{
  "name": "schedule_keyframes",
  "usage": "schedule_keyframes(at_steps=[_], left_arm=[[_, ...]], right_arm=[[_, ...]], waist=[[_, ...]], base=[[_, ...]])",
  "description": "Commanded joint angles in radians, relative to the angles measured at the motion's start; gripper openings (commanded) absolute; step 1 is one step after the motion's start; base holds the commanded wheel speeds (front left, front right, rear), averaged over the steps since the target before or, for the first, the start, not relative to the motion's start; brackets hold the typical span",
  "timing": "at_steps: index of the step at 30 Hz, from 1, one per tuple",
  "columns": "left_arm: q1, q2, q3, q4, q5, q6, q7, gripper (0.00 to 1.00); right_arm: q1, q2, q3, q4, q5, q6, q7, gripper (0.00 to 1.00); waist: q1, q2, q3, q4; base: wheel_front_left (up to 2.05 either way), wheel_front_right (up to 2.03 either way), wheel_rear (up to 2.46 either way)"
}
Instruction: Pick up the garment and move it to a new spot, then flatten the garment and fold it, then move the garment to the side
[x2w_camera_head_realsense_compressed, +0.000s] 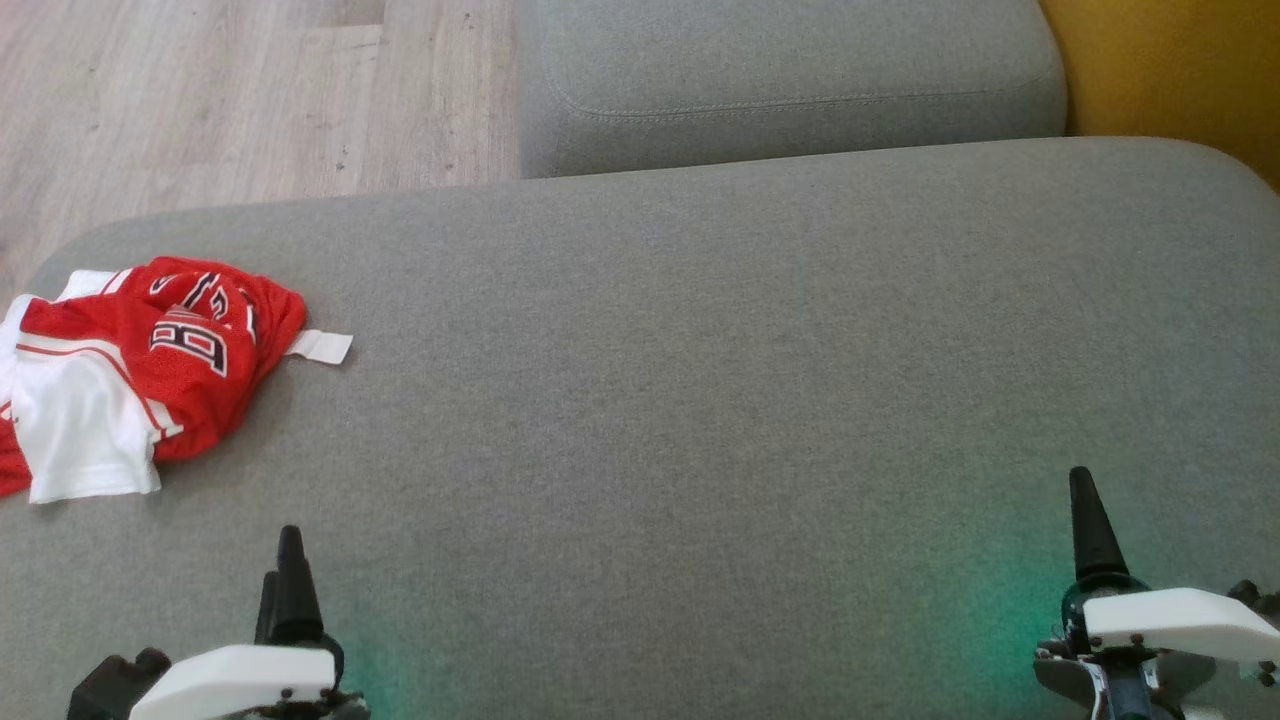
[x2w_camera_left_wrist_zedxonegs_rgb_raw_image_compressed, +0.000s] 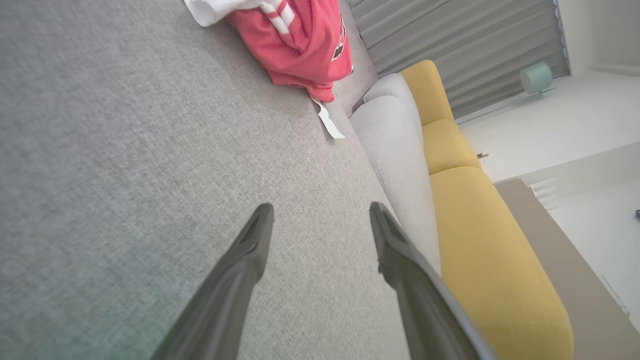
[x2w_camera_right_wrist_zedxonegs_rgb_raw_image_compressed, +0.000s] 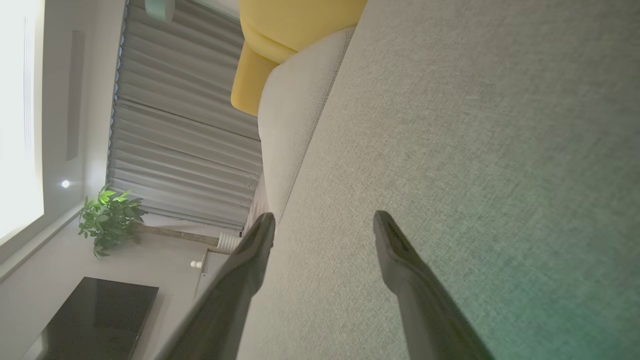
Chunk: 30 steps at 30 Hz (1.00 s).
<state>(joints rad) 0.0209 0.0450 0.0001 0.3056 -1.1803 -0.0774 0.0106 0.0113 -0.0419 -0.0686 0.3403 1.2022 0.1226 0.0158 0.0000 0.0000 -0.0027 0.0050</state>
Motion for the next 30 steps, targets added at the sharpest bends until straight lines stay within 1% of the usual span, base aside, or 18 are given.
schedule_keyframes(at_steps=[1,8,30], left_arm=[[-0.026,0.018,0.002,-0.040,0.038,0.007,-0.012,1.00],[-0.027,0.028,-0.019,-0.044,0.134,0.013,-0.033,1.00],[-0.029,0.051,-0.069,-0.052,0.410,0.053,-0.098,1.00]], right_arm=[[-0.049,-0.004,0.012,-0.036,-0.035,0.002,-0.015,1.00],[-0.051,-0.004,0.023,-0.036,-0.128,0.003,-0.025,1.00],[-0.066,-0.005,0.060,-0.057,-0.388,0.004,-0.078,1.00]], waist=[[0.0000,0.0000,0.000,0.000],[0.0000,0.0000,0.000,0.001],[0.0000,0.0000,-0.002,-0.003]], base=[[0.00,0.00,0.00],[0.00,0.00,0.00],[0.00,0.00,0.00]])
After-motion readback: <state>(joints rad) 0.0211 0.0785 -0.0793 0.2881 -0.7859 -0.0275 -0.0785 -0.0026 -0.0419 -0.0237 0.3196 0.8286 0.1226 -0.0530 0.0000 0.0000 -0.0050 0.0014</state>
